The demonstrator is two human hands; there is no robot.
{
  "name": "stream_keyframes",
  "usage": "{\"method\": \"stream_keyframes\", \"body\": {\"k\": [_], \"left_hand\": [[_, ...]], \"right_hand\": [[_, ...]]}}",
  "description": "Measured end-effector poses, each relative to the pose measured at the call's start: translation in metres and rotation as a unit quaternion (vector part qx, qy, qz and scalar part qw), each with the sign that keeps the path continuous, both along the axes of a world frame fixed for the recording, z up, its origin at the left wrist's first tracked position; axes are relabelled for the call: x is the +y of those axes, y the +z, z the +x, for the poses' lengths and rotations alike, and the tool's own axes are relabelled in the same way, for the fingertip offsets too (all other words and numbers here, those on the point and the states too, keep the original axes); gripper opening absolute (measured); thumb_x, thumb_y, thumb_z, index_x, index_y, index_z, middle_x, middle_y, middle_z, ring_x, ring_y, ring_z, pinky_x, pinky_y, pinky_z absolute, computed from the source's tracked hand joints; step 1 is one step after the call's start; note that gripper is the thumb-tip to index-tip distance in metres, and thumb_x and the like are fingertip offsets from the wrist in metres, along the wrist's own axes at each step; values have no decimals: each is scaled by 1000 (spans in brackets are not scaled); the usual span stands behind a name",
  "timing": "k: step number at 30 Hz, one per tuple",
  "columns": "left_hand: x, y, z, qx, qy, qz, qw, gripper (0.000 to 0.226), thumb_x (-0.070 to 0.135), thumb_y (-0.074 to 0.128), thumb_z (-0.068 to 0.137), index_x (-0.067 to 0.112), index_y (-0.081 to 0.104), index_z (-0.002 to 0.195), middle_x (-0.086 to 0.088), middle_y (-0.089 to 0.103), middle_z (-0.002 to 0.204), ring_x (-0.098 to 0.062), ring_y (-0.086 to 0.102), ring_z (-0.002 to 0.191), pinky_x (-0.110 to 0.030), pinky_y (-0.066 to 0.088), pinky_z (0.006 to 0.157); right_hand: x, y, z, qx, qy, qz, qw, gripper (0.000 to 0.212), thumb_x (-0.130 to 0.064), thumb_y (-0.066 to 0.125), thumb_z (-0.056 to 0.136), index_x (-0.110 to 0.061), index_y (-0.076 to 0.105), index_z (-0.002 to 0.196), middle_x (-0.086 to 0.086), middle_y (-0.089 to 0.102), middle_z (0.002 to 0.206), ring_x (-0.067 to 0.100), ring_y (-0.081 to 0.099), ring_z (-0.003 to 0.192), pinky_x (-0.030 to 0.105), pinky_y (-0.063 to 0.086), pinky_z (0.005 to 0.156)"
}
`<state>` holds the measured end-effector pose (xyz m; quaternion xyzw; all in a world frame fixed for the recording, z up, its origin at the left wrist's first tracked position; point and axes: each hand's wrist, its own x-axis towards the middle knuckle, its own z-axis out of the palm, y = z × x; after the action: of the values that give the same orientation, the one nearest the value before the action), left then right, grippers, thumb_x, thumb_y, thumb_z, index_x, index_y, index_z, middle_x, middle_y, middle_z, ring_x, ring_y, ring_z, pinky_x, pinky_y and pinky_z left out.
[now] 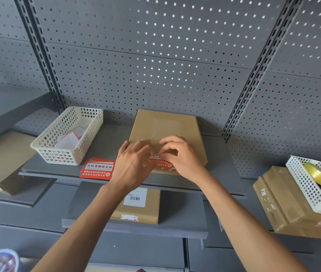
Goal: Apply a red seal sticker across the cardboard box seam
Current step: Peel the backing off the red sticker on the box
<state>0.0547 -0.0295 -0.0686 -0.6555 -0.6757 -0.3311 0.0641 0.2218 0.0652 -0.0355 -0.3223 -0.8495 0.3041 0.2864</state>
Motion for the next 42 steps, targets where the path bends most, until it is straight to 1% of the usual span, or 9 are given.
{"method": "stream_keyframes", "body": {"k": [2,7,11,16,19,22,30,36,42], "left_hand": [[4,-1,3,17,6,0,1000,19,36,76,86,22,71,97,3,69,115,-28,66,100,-53,46,98],[4,0,2,12,4,4,1000,19,38,70,87,20,72,95,3,70,115,-29,66,98,-53,47,94],[3,3,3,0,2,-6,1000,21,40,66,87,20,71,92,4,69,115,-27,65,97,-53,46,95],[1,3,2,-6,2,-5,1000,21,39,67,88,20,72,94,3,69,117,-27,65,99,-52,44,98],[1,3,3,-5,6,-14,1000,25,42,65,87,20,73,96,3,69,118,-27,65,101,-50,42,100],[0,4,3,-6,5,-17,1000,26,42,66,88,20,74,99,2,69,120,-28,65,102,-50,40,101],[0,9,13,-4,42,-23,999,27,41,73,85,20,71,101,4,69,113,-26,65,101,-54,40,105],[4,16,19,-51,35,-25,998,49,43,73,82,25,50,121,9,73,105,-24,66,105,-48,37,108],[16,10,26,7,2,-4,1000,21,41,66,80,25,74,92,6,72,101,-28,66,95,-47,44,90]], "right_hand": [[0,0,0,-3,0,-5,1000,13,-19,74,88,-28,72,79,-16,64,118,4,53,114,9,48,74],[3,-4,0,7,-5,-5,1000,5,-21,78,84,-25,76,86,-16,64,118,4,54,116,21,41,97],[6,0,8,44,-18,-35,998,40,-22,82,80,-33,68,116,-17,59,126,6,57,115,19,47,96],[10,-1,24,-38,-6,28,999,15,-27,80,83,-22,76,96,-13,62,126,3,50,122,1,25,99],[9,-2,25,-44,-17,25,999,2,-23,78,85,-21,76,86,-14,64,123,5,51,120,9,30,100],[8,-2,22,-38,-17,25,999,8,-20,76,87,-23,73,80,-16,64,120,7,53,119,21,33,100],[9,-3,24,-32,-9,13,999,10,-21,75,87,-25,72,79,-15,65,121,7,53,120,23,34,101],[8,-4,23,-27,-12,6,1000,10,-19,76,86,-25,73,78,-17,65,118,9,54,120,31,39,104],[8,-2,23,-30,-18,8,999,12,-18,76,85,-25,72,76,-15,64,120,9,53,121,30,38,106]]}}
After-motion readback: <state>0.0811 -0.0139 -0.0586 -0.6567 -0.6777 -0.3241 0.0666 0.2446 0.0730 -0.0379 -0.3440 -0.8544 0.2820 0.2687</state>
